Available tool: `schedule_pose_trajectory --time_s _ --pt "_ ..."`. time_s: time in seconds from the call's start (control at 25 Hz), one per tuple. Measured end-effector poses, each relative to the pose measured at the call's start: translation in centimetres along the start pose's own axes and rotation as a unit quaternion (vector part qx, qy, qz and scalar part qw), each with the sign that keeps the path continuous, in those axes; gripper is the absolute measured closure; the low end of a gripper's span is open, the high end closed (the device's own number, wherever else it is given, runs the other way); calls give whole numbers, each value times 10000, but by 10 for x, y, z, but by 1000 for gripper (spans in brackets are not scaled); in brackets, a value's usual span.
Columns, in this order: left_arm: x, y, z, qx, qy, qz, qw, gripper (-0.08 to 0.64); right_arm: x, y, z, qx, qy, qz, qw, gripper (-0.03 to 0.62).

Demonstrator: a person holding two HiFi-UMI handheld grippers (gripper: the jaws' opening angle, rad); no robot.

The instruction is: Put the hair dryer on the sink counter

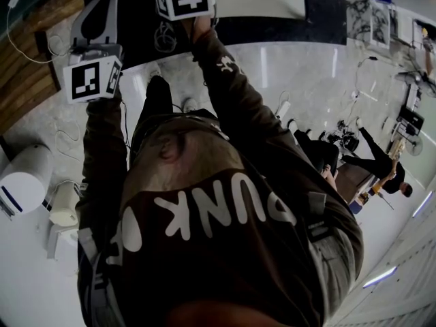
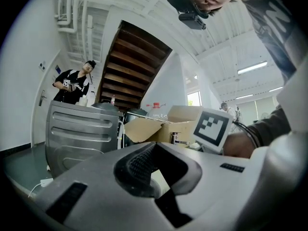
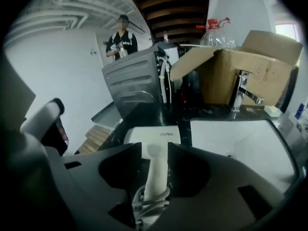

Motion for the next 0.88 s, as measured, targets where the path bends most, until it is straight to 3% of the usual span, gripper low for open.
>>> schedule_pose_trajectory --time_s 0.08,0.16,0.24,0.36,0.64,0.88 --pt "5 -6 2 -14 -21 -19 10000 566 13 4 19 156 -558 83 9983 419" --pt "11 -11 4 -35 -45 -71 10000 566 22 9 40 243 -1170 349 9922 469" --pt "16 -19 8 -51 -62 -134 9999 566 23 14 62 262 -1776 718 9811 530" --pt "24 -34 18 -57 -94 -215 9997 566 15 19 96 329 -2486 1148 9612 574" --pt "48 -83 55 -4 -220 -380 9990 566 -25 31 170 783 -3184 1582 9314 583" --pt "71 -158 107 66 -345 -607 9975 566 -86 40 248 1161 -3597 1886 9064 583"
Point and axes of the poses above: the fingertips, and each gripper's own axes: z backward along the fingers, y to its left, x out of its top, the point moved 7 cm from there along z, backward along the fingers, and after that the axes turned 1 degree about y, right-handed, at the moved point
